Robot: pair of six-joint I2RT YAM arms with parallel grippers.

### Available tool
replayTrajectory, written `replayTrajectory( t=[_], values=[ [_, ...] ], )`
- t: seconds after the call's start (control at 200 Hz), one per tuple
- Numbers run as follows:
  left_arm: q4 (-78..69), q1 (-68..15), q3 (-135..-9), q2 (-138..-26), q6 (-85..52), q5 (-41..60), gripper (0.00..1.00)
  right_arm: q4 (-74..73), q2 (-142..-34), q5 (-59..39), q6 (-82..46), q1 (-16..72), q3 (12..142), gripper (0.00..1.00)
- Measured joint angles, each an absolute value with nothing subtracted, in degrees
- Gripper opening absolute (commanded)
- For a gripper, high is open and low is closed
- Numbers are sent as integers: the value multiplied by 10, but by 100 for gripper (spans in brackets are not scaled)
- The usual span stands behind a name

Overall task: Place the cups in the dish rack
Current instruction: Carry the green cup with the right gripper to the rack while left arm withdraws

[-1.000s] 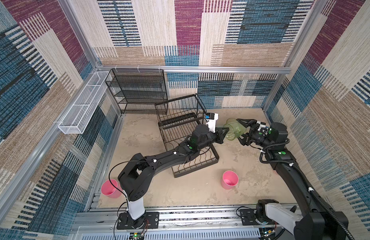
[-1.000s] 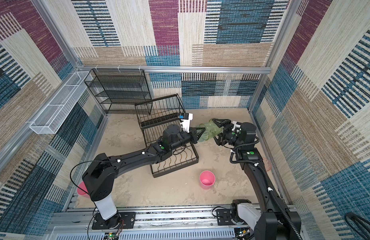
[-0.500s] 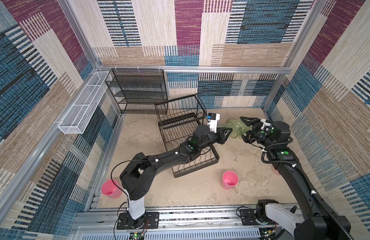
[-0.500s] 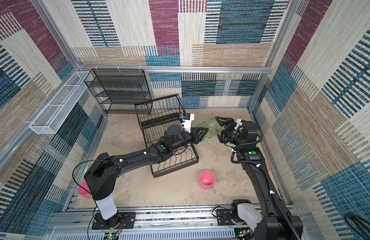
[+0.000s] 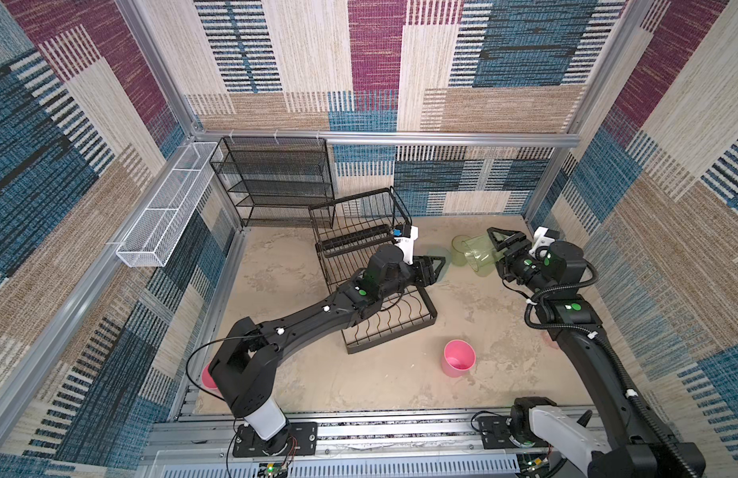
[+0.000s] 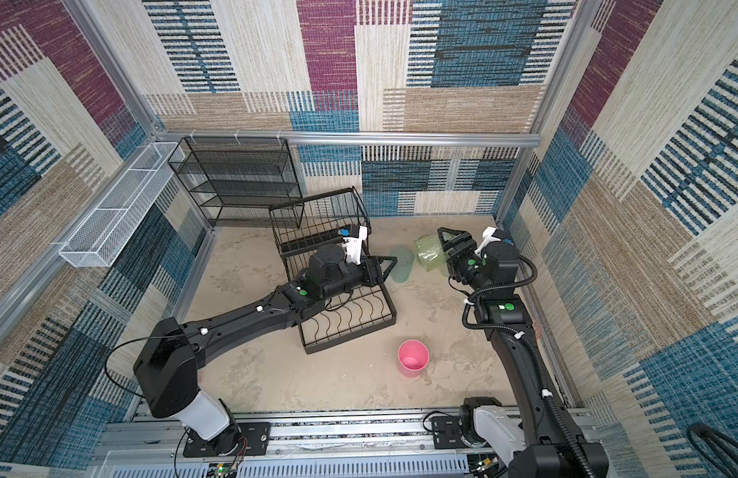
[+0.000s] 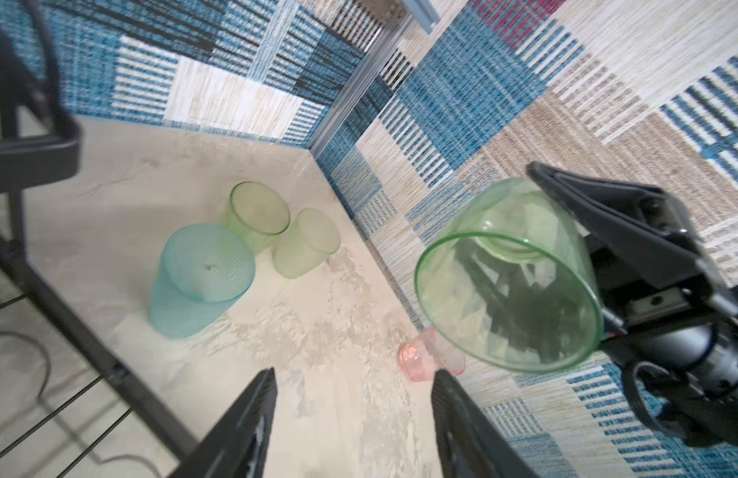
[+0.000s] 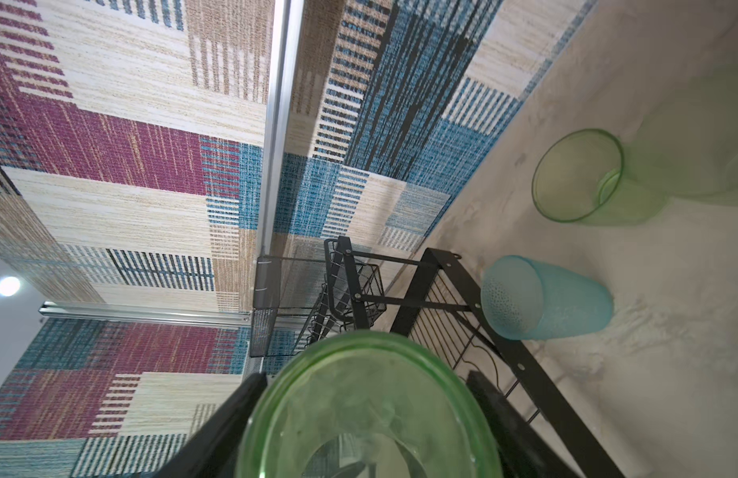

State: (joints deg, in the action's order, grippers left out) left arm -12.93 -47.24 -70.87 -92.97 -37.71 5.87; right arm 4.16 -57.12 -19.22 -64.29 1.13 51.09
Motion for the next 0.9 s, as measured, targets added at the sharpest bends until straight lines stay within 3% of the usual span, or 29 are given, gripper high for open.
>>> replayTrajectory(
  t=[0.446, 0.901],
  values=[
    [227, -378, -717, -807, -344, 44, 84, -38, -577, 27, -406, 224, 441, 65],
    [427, -229, -712, -708, -250, 44, 85, -168, -682, 219, -235, 420, 373, 67]
  ],
)
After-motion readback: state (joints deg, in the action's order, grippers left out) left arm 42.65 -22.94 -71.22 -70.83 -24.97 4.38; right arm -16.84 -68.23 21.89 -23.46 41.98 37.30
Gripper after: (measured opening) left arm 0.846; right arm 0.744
